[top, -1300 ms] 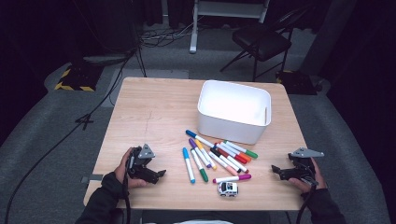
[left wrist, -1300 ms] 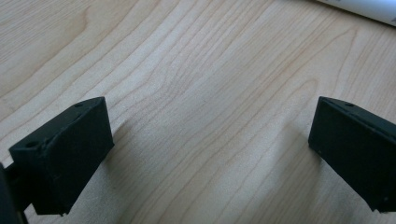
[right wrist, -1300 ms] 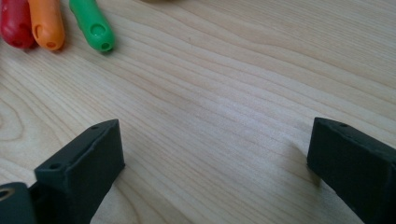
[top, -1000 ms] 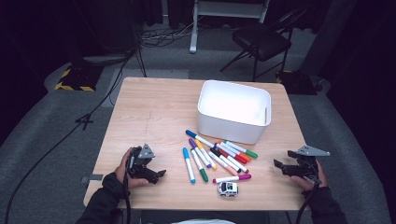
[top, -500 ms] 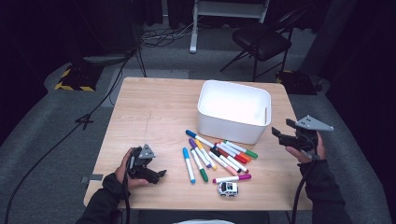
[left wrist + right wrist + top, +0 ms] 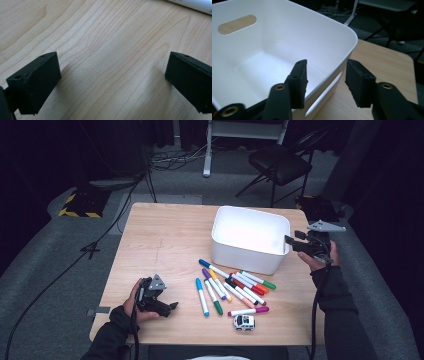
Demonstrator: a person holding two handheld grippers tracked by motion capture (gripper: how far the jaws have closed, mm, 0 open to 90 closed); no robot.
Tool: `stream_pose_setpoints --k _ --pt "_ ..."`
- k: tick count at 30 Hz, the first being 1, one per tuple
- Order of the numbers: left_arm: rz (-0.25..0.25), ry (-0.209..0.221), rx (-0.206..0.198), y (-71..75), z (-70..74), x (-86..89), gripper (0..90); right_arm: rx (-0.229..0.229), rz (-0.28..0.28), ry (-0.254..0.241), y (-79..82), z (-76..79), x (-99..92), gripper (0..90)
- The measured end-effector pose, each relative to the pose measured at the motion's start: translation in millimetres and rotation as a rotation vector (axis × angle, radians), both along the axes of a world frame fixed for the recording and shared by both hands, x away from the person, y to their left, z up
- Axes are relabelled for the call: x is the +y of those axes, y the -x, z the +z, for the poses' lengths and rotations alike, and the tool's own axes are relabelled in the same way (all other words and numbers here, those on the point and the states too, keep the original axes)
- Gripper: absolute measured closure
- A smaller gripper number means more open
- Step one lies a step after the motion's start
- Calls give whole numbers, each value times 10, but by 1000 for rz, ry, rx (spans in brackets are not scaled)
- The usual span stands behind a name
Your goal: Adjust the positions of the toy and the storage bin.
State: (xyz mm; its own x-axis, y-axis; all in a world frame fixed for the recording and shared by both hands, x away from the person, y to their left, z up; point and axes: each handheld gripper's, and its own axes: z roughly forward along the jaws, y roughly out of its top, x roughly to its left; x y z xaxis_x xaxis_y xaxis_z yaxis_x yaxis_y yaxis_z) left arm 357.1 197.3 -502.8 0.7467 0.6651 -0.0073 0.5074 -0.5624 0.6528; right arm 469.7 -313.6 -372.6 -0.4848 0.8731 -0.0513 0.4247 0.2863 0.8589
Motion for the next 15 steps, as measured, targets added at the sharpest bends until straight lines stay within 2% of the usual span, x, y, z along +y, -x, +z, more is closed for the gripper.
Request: stream_pose_setpoints --k 3,6,7,11,12,14,15 --pt "1 2 5 2 -1 -2 4 51 -16 2 -196 -87 38 570" --pt "9 7 13 8 -4 -15 4 58 -33 4 -270 -86 43 587" --pt "8 11 4 4 -9 -23 5 61 -43 2 -303 -82 46 598" --pt "12 7 9 8 -3 -27 4 74 -87 23 -435 -66 60 665" --pt "10 8 7 7 -4 -28 5 84 -109 49 -494 -54 63 694" --pt "11 9 9 7 -5 -28 4 84 -129 59 -518 -48 77 713" --pt "11 9 9 8 -5 -29 5 71 -157 82 -545 -51 98 743"
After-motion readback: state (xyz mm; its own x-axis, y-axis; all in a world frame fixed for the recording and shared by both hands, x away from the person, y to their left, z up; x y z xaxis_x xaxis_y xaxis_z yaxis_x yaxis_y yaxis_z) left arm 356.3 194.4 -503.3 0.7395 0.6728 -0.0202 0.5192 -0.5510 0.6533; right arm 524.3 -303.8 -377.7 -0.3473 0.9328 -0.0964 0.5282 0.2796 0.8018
